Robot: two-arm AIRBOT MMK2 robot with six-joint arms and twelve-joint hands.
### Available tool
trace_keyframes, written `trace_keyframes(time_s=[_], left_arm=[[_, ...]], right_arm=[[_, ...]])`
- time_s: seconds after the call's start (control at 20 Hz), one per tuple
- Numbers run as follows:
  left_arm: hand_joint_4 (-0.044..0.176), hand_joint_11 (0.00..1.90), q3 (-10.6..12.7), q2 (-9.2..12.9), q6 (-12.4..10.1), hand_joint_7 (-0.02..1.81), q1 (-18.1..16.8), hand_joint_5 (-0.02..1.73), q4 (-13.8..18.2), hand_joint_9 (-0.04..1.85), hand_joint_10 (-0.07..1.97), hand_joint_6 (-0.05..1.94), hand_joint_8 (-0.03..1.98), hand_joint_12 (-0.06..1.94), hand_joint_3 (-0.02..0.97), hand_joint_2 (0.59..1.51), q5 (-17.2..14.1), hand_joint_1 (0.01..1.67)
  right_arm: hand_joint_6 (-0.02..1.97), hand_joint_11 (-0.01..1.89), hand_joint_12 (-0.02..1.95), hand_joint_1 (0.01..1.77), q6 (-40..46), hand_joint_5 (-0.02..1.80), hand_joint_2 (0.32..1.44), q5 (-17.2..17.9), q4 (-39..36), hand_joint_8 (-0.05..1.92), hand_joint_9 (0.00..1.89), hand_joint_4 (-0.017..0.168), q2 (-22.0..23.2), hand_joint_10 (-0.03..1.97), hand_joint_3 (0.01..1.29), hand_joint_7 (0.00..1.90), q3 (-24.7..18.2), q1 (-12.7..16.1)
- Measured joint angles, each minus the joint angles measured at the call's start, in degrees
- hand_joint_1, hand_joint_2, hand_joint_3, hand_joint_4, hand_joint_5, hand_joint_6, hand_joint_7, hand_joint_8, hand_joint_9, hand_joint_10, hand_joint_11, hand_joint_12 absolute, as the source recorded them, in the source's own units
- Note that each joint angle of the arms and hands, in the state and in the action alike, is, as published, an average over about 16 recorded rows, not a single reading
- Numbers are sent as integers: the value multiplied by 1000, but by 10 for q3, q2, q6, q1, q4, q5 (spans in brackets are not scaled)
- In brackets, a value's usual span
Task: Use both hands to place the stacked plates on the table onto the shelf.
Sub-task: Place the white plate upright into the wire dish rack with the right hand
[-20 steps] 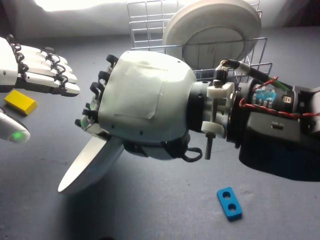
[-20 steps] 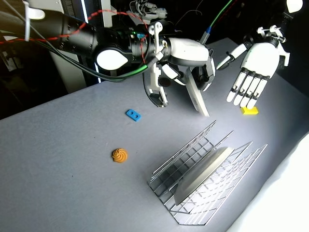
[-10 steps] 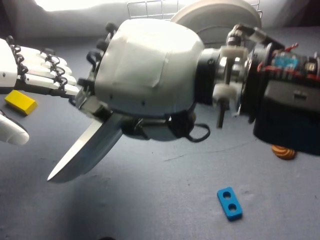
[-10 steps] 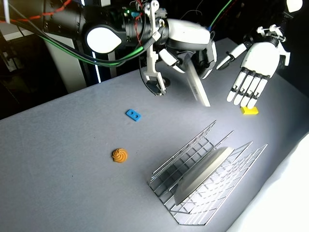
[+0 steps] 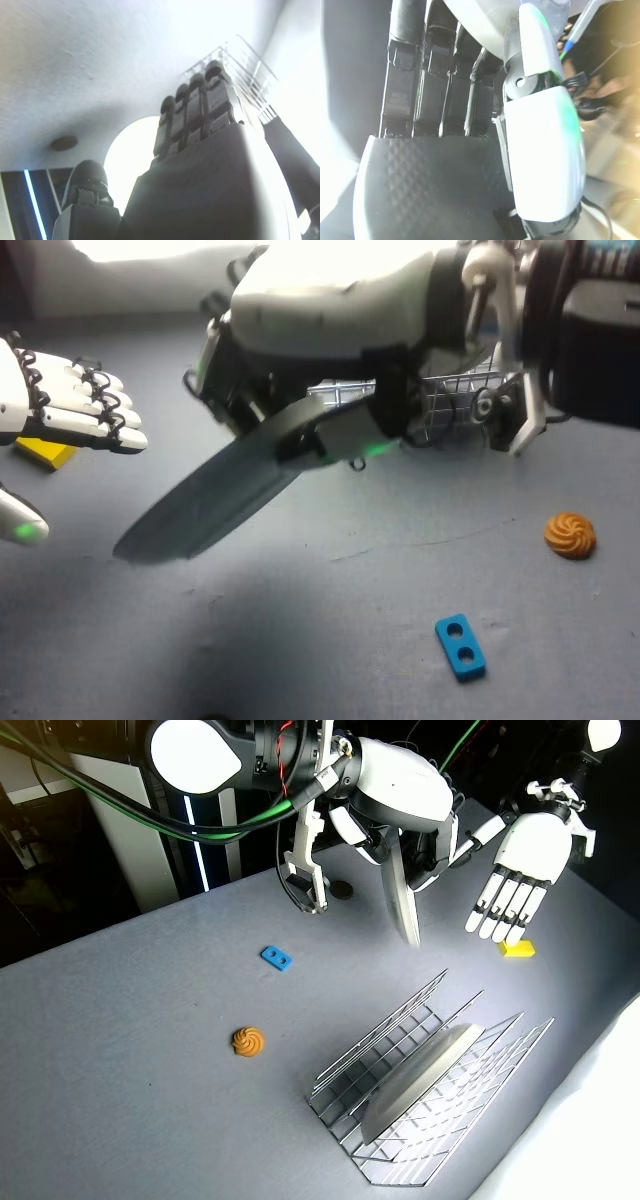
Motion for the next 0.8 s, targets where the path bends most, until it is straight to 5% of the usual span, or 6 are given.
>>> trace_keyframes(time_s=[0.3,0.8], left_arm=[[7,21,0,0,0,55,5,64,0,24,10,7,3,16,18,1157,3,16],[7,22,0,0,0,49,6,57,0,20,11,7,3,16,18,1152,3,15]], right_arm=[[941,954,946,1202,64,909,1044,-27,-1,826,1302,12,8,0,12,1045,16,25],[933,950,956,1203,112,909,1044,-26,-2,836,1302,10,20,-2,12,1045,26,60]])
